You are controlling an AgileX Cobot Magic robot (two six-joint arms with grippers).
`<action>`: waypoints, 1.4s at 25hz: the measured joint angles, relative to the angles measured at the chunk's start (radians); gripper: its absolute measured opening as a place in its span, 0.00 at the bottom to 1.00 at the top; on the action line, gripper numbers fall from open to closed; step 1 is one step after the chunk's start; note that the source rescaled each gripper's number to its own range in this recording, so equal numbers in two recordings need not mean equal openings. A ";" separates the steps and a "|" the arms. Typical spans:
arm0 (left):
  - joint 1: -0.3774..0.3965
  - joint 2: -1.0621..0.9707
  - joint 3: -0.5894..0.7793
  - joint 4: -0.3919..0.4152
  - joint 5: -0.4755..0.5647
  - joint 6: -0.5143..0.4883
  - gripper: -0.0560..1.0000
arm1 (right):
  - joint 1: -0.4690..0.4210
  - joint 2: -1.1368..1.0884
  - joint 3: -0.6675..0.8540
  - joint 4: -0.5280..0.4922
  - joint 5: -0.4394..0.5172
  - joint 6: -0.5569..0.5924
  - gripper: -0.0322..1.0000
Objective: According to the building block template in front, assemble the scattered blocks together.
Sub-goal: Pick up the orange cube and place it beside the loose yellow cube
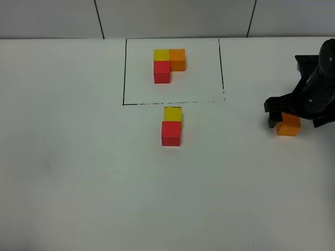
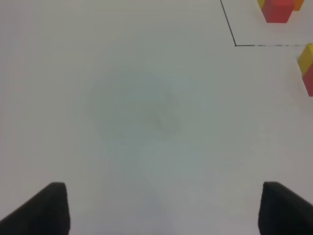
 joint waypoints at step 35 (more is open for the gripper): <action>0.000 0.000 0.000 0.000 0.000 0.000 0.67 | 0.383 0.226 -0.516 0.018 0.385 -1.031 0.05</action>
